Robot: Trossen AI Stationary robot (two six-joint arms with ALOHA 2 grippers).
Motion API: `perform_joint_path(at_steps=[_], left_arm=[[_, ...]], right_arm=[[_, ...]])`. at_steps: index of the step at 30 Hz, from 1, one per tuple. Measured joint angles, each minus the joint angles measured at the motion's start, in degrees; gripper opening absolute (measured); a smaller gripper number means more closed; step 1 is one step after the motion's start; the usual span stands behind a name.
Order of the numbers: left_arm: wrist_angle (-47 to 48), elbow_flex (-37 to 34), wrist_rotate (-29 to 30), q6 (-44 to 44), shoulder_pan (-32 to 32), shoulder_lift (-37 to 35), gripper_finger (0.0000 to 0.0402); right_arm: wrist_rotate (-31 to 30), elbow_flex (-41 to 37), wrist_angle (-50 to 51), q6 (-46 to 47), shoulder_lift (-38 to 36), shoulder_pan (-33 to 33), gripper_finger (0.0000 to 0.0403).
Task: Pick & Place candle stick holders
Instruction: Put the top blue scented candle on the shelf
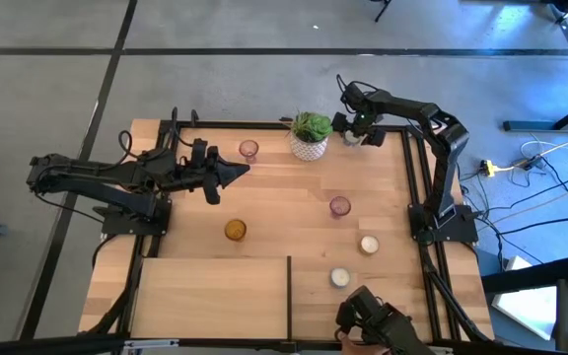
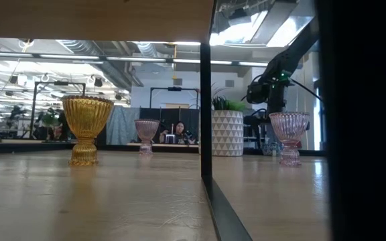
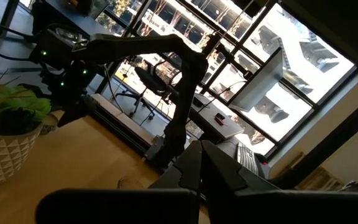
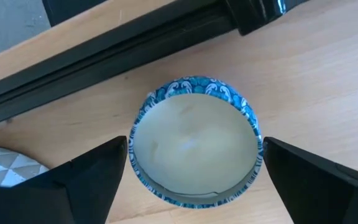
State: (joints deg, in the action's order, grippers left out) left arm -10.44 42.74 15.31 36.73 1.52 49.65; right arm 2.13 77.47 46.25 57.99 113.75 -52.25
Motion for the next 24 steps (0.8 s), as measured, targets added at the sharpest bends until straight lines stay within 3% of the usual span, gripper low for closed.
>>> perform_joint_path(at_steps=[24], left_arm=[[0.02, 0.0, 0.02, 0.07, 0.0, 0.0, 0.0004]], right_arm=[[-0.52, 0.0, -0.23, -0.15, 0.68, 0.28, 0.0374]])
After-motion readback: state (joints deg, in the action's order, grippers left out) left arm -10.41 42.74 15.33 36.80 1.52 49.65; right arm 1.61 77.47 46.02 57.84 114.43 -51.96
